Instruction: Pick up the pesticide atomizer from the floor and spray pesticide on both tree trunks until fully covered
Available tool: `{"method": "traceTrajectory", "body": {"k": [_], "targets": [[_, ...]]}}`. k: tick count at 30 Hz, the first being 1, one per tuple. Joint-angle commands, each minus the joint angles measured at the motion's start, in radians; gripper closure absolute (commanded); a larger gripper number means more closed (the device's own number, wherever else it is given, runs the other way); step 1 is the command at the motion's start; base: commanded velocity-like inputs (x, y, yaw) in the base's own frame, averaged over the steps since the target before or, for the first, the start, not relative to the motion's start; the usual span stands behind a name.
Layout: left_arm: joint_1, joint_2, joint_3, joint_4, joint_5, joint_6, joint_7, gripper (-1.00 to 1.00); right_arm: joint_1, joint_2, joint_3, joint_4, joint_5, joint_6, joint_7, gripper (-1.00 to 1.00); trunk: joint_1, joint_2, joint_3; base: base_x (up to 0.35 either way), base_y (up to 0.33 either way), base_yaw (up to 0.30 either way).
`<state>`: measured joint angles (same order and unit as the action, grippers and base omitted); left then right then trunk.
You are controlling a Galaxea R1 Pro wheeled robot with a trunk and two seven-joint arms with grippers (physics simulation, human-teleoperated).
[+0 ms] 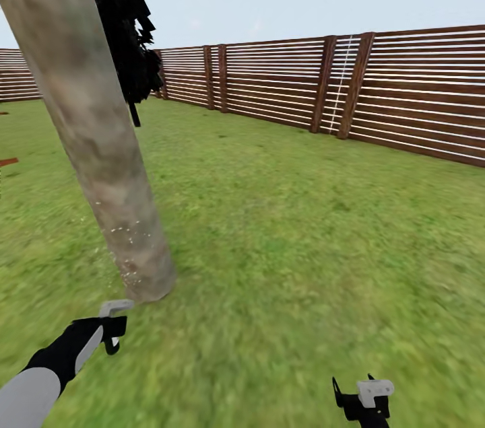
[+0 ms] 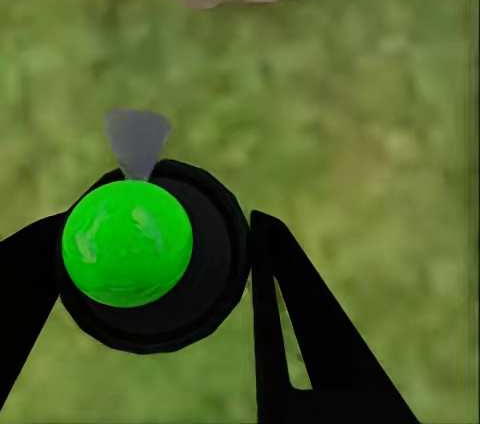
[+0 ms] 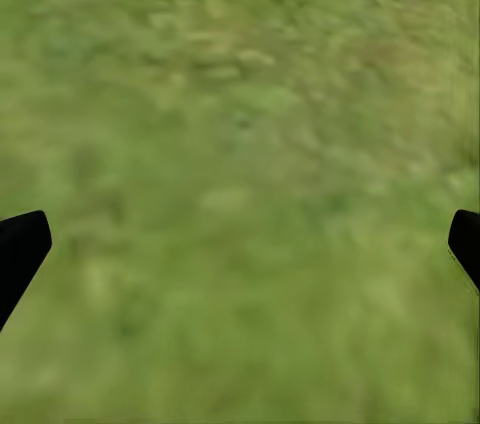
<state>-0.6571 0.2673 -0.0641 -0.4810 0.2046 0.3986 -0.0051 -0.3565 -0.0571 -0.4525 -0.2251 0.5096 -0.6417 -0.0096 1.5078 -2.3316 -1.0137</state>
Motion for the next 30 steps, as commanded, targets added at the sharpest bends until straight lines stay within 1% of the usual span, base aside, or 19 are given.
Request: {"method": "traceTrajectory", "body": {"k": [1, 3, 5, 6, 8, 19, 24, 30], "targets": [[0.000, 0.002, -0.007, -0.002, 0.008, 0.005, 0.002, 1.00, -0.001, 0.000, -0.008, 0.001, 0.010, -0.004, -0.001, -1.00, 0.000, 0.000, -0.001, 0.175, -0.226, 0.092], [0.000, 0.001, -0.007, -0.001, 0.008, 0.005, 0.002, 1.00, -0.001, 0.000, -0.008, 0.001, 0.011, -0.004, -0.001, -1.00, 0.000, 0.000, -0.001, 0.099, -0.254, 0.202], [0.000, -0.012, -0.008, -0.001, 0.002, 0.005, 0.005, 1.00, -0.001, 0.000, -0.008, 0.001, 0.011, -0.004, -0.001, -1.00, 0.000, 0.000, -0.001, 0.016, -0.273, 0.265], [0.001, -0.030, -0.012, 0.000, 0.006, 0.005, 0.124, 1.00, -0.001, 0.000, -0.008, 0.001, 0.011, -0.004, -0.001, -1.00, 0.000, 0.000, -0.001, 0.001, -0.277, 0.276], [0.000, -0.038, -0.012, 0.000, 0.010, 0.005, 0.144, 1.00, -0.001, 0.000, -0.008, 0.001, 0.011, -0.004, 0.000, -1.00, 0.000, 0.000, -0.001, 0.000, -0.277, 0.208], [0.000, -0.040, -0.011, -0.001, 0.012, 0.005, 0.154, 1.00, -0.001, 0.000, -0.008, 0.001, 0.011, -0.004, -0.001, -1.00, 0.000, 0.000, -0.001, 0.000, -0.277, 0.024], [0.000, -0.040, -0.008, -0.001, 0.012, 0.006, 0.155, 1.00, -0.001, 0.000, -0.008, 0.001, 0.011, -0.004, 0.000, -1.00, 0.000, 0.000, -0.001, 0.036, -0.277, 0.216], [0.000, -0.040, -0.008, -0.001, 0.012, 0.008, 0.156, 1.00, -0.001, 0.000, -0.007, 0.001, 0.012, -0.004, -0.001, -1.00, 0.000, 0.000, -0.001, 0.138, -0.264, 0.250]]}}
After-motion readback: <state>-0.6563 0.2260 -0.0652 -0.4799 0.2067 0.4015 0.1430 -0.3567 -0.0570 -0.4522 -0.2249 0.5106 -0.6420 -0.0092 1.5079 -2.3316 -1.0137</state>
